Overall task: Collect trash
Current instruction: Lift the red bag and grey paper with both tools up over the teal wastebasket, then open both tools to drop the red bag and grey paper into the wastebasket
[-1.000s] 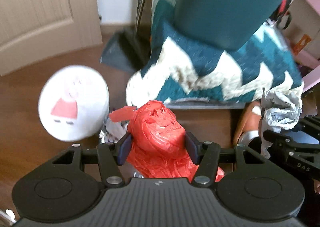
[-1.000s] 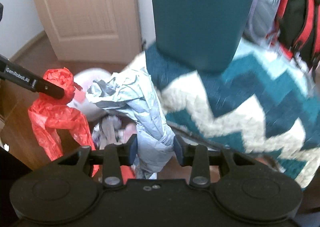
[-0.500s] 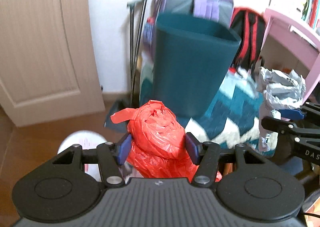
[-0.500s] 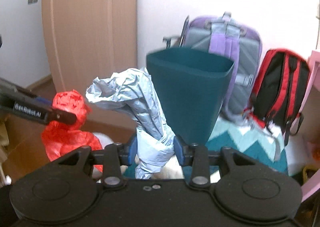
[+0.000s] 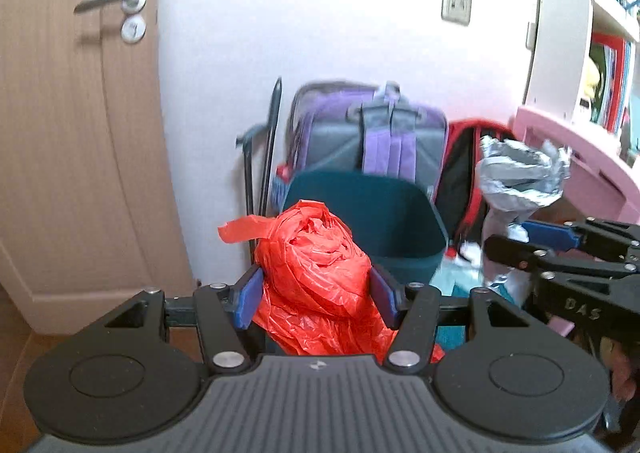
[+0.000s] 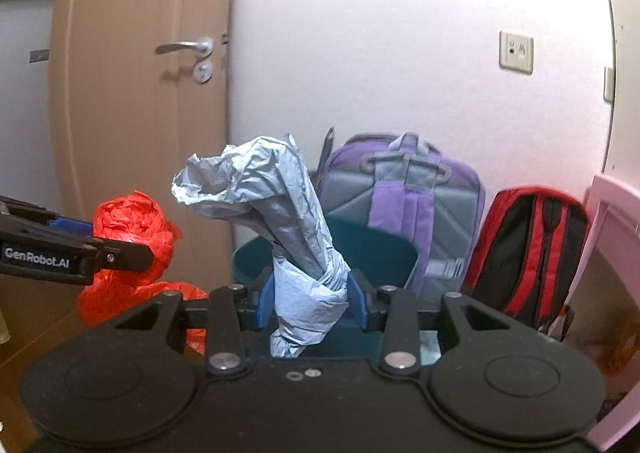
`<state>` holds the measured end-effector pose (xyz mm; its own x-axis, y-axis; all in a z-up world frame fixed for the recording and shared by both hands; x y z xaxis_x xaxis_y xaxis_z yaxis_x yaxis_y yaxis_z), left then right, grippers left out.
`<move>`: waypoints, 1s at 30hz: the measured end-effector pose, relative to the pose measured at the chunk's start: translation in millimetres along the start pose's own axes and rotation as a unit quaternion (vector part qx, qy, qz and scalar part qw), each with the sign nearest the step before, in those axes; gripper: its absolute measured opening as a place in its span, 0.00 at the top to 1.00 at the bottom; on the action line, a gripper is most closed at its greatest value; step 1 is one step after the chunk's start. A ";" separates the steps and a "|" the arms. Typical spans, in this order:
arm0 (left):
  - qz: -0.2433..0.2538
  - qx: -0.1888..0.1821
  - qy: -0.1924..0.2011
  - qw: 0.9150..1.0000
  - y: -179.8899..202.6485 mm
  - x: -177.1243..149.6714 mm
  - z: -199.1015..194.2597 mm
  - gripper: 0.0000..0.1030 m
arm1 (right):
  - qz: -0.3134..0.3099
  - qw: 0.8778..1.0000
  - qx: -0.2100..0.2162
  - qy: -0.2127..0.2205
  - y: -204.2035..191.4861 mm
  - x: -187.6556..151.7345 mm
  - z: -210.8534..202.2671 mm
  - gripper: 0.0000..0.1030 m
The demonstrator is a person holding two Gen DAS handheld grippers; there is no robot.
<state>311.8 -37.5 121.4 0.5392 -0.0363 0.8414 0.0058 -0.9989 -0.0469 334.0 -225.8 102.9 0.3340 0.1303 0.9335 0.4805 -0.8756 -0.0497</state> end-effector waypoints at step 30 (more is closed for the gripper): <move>0.020 0.040 -0.082 0.996 58.1 23.7 226.7 0.43 | 0.035 0.992 0.004 -0.120 65.7 -37.5 176.2 0.61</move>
<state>515.8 -89.5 16.5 0.6710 -0.0648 0.7386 0.0448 -0.9908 -0.1277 495.9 -206.3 2.1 0.5500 0.1776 0.8160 0.4552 -0.8830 -0.1146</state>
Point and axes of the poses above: each gripper's, at about its wrist camera, not at the fingertips, and z roughly the way its jaws point, y to its right, x to its top, the point moved 8 cm from there along z, roughly the way its jaws point, and after that the axes turned 8 degrees about x, right-handed, at the moved point
